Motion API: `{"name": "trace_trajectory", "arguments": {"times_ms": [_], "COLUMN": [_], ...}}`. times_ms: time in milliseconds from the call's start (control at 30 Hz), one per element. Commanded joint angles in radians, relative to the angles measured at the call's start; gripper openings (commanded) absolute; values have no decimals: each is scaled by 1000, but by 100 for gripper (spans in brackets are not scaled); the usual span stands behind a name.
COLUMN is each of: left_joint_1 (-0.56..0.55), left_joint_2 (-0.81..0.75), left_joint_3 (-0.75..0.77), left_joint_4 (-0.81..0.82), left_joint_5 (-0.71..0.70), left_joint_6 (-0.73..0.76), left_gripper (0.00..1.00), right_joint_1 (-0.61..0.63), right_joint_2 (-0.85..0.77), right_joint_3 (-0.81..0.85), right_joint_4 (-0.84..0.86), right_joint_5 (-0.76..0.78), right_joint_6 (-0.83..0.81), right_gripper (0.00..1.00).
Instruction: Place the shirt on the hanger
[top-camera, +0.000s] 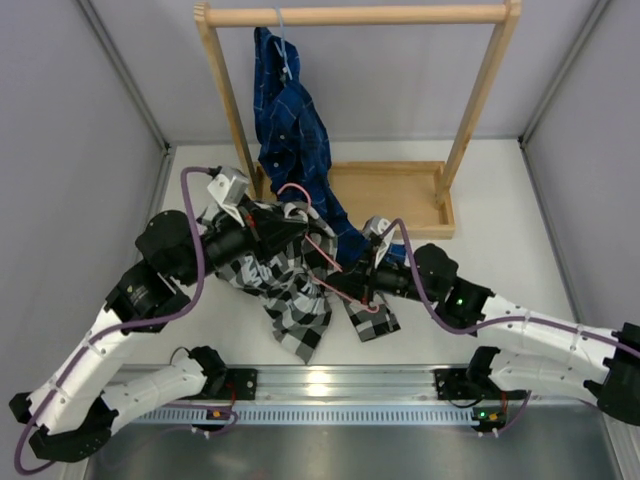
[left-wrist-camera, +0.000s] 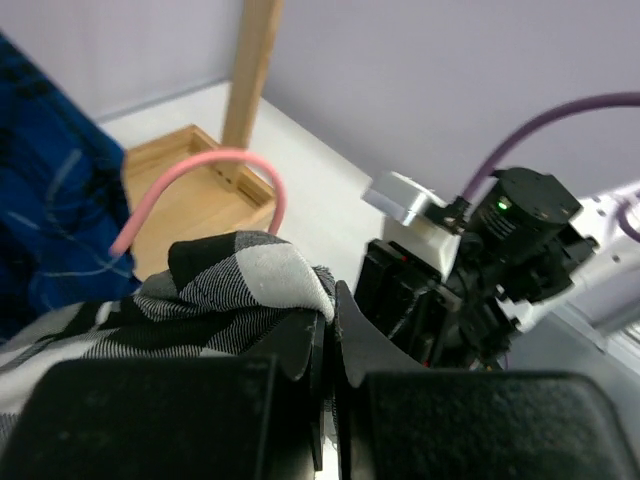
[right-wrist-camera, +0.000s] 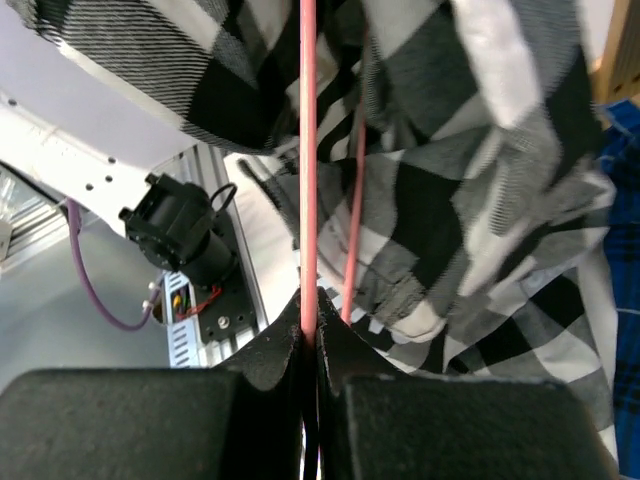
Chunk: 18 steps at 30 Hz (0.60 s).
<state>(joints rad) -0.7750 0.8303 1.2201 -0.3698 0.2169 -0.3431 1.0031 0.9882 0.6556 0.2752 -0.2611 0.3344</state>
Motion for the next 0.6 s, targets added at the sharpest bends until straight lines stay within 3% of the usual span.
{"name": "trace_trajectory", "arguments": {"times_ms": [0,100,200,367,467,567], "left_joint_1": [-10,-10,-10,-10,-13,-36], "left_joint_2": [-86,-108,-85,3,18,-5], "left_joint_3": [-14,-14,-17,-27,-99,-171], "left_joint_4": [121,88,77,101,241,357], "left_joint_5": [-174,-420,-476,-341,-163,-125], "left_joint_6": [-14,-17,-11,-46,-99,-125], "left_gripper": [0,0,0,0,0,0], "right_joint_1": [19,17,17,17,17,17], "right_joint_2": [-75,-152,-194,-191,-145,-109], "right_joint_3": [12,-8,9,53,90,104], "right_joint_4": [144,125,72,30,54,100], "right_joint_5": [101,140,154,183,207,223], "right_joint_6": [-17,-11,-12,-20,-28,-31], "right_gripper": [0,0,0,0,0,0]}}
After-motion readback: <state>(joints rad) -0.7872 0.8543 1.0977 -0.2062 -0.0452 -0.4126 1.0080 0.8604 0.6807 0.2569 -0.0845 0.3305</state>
